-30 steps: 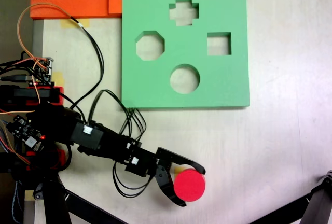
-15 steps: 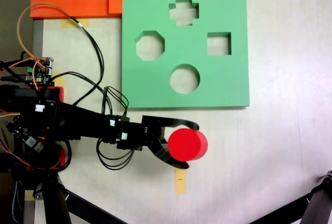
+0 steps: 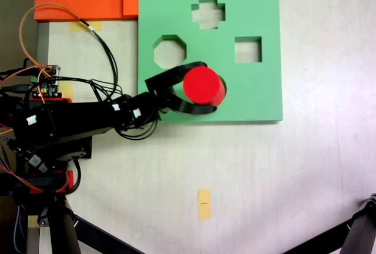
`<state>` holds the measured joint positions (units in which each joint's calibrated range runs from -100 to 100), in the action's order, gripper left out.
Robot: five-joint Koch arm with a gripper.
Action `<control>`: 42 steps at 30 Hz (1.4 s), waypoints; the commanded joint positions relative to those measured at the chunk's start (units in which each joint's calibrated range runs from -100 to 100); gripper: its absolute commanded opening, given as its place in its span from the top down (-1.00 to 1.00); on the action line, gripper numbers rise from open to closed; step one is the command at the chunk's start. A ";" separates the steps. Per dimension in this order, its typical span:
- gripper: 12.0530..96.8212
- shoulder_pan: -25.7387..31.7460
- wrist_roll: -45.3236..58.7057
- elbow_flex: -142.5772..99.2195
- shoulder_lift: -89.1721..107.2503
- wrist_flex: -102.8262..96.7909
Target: Put the cylinder block into the corresponding hole
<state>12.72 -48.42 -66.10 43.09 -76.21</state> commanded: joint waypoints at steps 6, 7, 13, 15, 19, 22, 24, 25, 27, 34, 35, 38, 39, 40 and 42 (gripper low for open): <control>0.41 0.73 0.63 -0.21 -8.45 -4.05; 0.41 0.73 0.63 -0.41 -10.13 -4.82; 0.41 0.59 0.59 -0.31 -20.75 -9.83; 0.41 0.63 0.59 -0.21 -23.12 -11.08; 0.41 0.78 0.59 1.39 -25.35 -11.66; 0.41 0.83 0.54 2.98 -27.03 -11.66; 0.41 0.98 0.59 3.98 -28.15 -11.56; 0.41 1.07 0.54 4.48 -29.13 -11.66; 0.41 1.22 0.59 5.68 -30.80 -11.66; 0.40 2.39 0.54 7.57 -34.99 -11.85; 0.40 2.54 0.54 7.57 -35.13 -11.85; 0.39 2.69 0.54 6.97 -35.27 -12.71; 0.38 2.64 0.54 6.57 -35.41 -13.10; 0.33 2.54 0.54 6.27 -35.41 -13.20; 0.12 2.39 0.59 6.08 -36.39 -13.20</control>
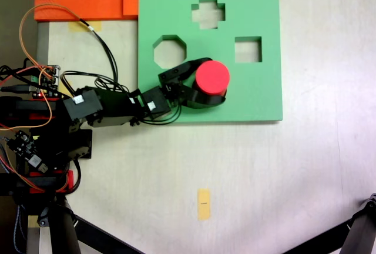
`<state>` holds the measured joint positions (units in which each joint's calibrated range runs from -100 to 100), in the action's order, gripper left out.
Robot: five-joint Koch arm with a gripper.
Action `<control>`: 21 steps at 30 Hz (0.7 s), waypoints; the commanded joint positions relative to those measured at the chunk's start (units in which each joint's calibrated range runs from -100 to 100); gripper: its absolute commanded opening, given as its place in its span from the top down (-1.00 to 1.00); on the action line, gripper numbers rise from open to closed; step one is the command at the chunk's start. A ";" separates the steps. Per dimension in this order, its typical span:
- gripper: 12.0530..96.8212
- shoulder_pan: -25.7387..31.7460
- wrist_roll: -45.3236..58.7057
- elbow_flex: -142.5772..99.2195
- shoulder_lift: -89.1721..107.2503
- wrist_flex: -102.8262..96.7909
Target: Put the cylinder block into the corresponding hole
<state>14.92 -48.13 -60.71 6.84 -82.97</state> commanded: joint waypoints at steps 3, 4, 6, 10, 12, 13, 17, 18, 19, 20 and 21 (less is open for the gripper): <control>-0.02 0.20 0.29 0.39 -1.67 -7.02; -0.06 0.24 0.29 -0.01 -1.81 -7.60; -0.20 0.49 0.29 -0.61 -2.93 -8.37; -0.39 0.88 0.29 -4.10 -1.53 -9.33; -0.39 0.83 0.29 -6.99 0.98 -10.77; -0.39 0.78 0.29 -8.69 3.50 -11.26; -0.38 0.34 0.29 -15.67 19.00 -11.16; -0.38 0.24 0.34 -17.06 23.33 -10.97; -0.36 0.05 0.34 -18.56 27.80 -10.58; -0.30 -0.15 0.44 -20.05 32.69 -9.91; -0.22 -0.44 0.98 -21.55 38.27 -8.37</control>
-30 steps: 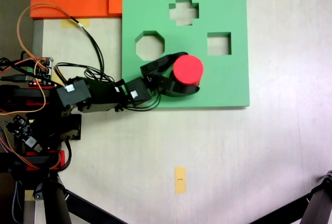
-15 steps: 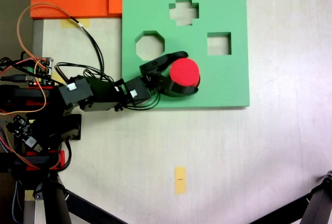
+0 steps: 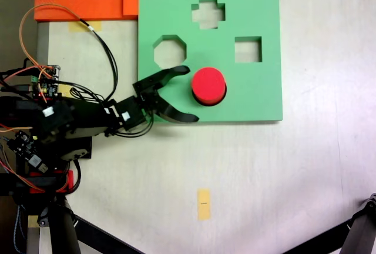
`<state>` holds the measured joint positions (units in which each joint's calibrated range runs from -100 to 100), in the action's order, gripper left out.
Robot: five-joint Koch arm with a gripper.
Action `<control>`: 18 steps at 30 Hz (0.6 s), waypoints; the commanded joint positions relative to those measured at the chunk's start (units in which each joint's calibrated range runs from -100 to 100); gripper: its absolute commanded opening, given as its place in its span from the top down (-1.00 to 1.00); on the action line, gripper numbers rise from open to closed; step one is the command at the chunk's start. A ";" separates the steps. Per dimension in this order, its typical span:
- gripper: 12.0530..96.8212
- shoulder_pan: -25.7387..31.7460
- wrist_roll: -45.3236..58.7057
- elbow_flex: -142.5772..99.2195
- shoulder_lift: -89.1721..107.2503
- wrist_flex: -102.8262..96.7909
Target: Put the cylinder block into the corresponding hole
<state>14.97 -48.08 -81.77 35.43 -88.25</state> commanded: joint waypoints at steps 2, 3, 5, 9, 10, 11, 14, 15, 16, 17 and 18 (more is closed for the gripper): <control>-0.08 -0.78 2.54 -2.37 24.35 5.01; 0.00 -0.93 3.27 -2.67 33.56 12.13; 0.05 -1.66 6.01 -2.47 54.51 31.97; 0.11 -3.13 9.47 6.30 64.57 66.06; 0.11 -3.86 9.82 6.70 64.57 66.15; 0.11 -4.98 11.82 6.70 64.57 66.44; 0.12 -7.18 24.66 6.10 64.57 66.25; 0.12 -8.79 33.46 5.60 64.57 66.06; 0.11 -10.60 39.46 5.00 64.57 65.19; 0.11 -11.04 39.37 4.90 64.57 64.23; 0.12 -11.77 39.37 4.90 64.57 64.42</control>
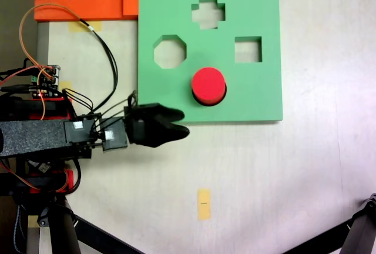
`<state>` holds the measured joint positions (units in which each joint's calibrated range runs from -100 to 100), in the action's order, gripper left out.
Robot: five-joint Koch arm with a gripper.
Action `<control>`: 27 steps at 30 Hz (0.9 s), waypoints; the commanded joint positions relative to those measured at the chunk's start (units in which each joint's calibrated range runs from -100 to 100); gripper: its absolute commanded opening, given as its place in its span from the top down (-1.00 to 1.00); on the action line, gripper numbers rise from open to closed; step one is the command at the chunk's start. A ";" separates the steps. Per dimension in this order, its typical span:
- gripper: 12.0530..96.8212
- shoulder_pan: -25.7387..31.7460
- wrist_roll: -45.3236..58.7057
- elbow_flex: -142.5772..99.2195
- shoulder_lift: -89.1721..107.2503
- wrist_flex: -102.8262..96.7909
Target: Put the cylinder block into the corresponding hole
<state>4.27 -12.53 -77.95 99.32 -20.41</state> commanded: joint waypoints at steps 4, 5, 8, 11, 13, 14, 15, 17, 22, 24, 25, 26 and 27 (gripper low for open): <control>0.13 -4.88 8.30 -2.61 0.68 -2.36; 0.13 -5.42 9.77 -4.30 0.68 -2.36; 0.13 -6.50 14.16 -13.17 0.68 -2.55; 0.14 -6.45 16.07 -22.05 0.68 -2.36; 0.18 -5.27 16.41 -22.05 0.68 1.87; 0.17 -5.27 16.41 -22.05 0.68 2.55; 0.17 -5.42 16.41 -22.05 0.68 7.75; 0.17 -5.42 16.46 -22.05 0.68 16.70; 0.14 -5.37 16.41 -22.05 0.68 19.40; 0.11 -5.32 16.41 -22.05 0.68 19.30; 0.11 -5.32 16.41 -22.05 0.68 19.30; 0.11 -5.32 16.41 -22.05 0.68 19.30; 0.11 -5.32 16.41 -22.05 0.68 19.30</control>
<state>-1.20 3.69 -99.02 99.59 -6.71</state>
